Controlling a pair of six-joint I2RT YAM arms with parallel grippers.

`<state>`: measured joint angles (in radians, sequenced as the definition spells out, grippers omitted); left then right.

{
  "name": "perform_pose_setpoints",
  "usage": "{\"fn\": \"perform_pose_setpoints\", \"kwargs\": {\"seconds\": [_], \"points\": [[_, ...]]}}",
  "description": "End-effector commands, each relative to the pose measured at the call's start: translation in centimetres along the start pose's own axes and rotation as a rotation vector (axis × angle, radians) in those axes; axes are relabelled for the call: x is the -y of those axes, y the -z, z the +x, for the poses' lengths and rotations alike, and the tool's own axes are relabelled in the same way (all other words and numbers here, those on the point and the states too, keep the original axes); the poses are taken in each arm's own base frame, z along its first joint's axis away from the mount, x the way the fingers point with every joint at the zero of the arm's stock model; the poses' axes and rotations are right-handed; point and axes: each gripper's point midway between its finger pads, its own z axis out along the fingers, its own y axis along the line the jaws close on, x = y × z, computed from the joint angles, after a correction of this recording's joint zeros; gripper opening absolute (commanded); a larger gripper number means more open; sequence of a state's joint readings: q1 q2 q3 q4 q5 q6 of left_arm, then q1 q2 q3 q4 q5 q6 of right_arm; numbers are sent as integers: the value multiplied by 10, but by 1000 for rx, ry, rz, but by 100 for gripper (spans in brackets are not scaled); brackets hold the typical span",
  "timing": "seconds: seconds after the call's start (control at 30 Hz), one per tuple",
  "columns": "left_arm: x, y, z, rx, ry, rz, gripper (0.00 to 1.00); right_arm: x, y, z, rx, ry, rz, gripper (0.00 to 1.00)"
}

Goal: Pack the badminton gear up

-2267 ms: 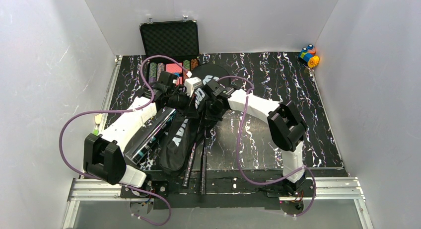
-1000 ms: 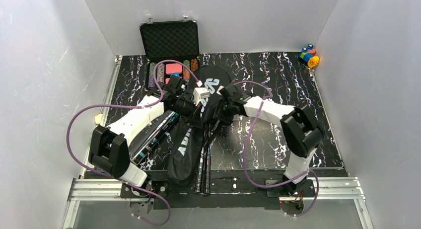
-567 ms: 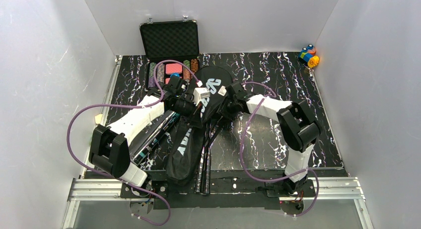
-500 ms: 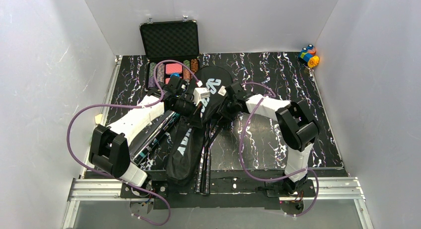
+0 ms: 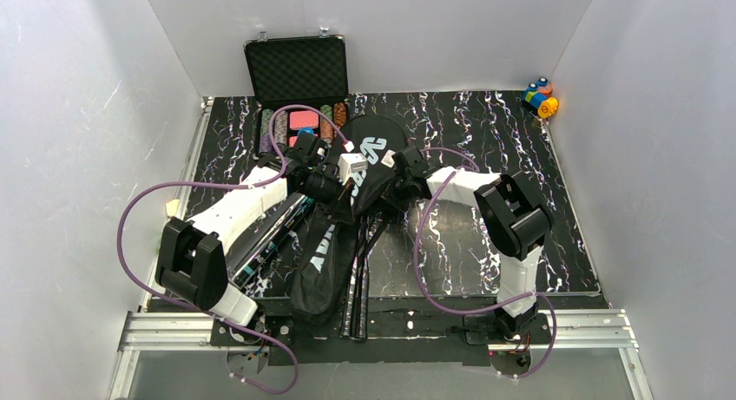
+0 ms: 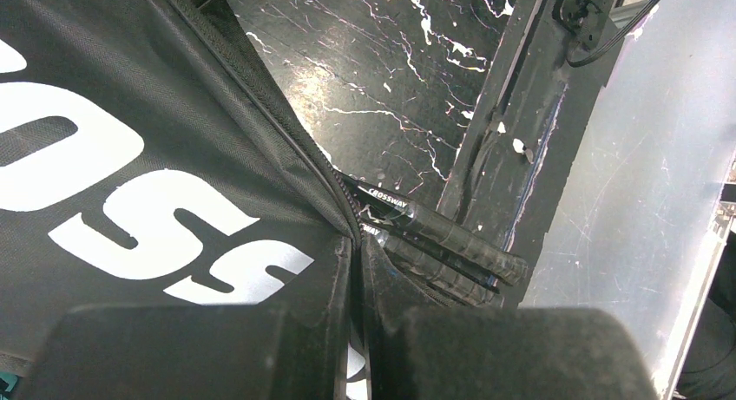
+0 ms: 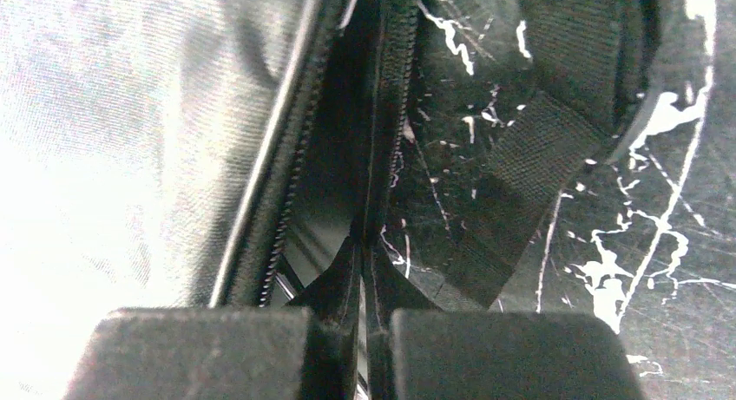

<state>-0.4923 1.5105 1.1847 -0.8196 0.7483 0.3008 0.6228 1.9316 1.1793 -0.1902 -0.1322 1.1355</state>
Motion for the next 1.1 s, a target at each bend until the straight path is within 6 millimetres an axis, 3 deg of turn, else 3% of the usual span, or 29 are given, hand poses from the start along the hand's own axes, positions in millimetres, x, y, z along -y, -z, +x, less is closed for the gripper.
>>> {"fn": "perform_pose_setpoints", "kwargs": {"seconds": [0.0, 0.13, 0.33, 0.53, 0.8, 0.87, 1.07], "points": [[19, 2, 3, -7, 6, 71, 3, -10, 17, -5, 54, 23, -55, 1], [15, 0, 2, -4, 10, 59, 9, -8, 50, -5, 107, 64, -78, 1], [18, -1, -12, 31, -9, 57, 37, -25, 106, 1, 135, 121, -143, 1], [27, -5, -34, 66, -77, 78, 46, -44, 148, 4, 137, 150, -175, 1], [32, -22, -48, 58, -46, 155, 50, -53, 174, 7, 134, 173, -189, 1], [34, -29, -45, 43, -40, 168, 54, -54, 176, 8, 135, 175, -194, 1], [44, -41, -42, 29, -36, 207, 55, -55, 177, 11, 113, 173, -195, 1]]}}
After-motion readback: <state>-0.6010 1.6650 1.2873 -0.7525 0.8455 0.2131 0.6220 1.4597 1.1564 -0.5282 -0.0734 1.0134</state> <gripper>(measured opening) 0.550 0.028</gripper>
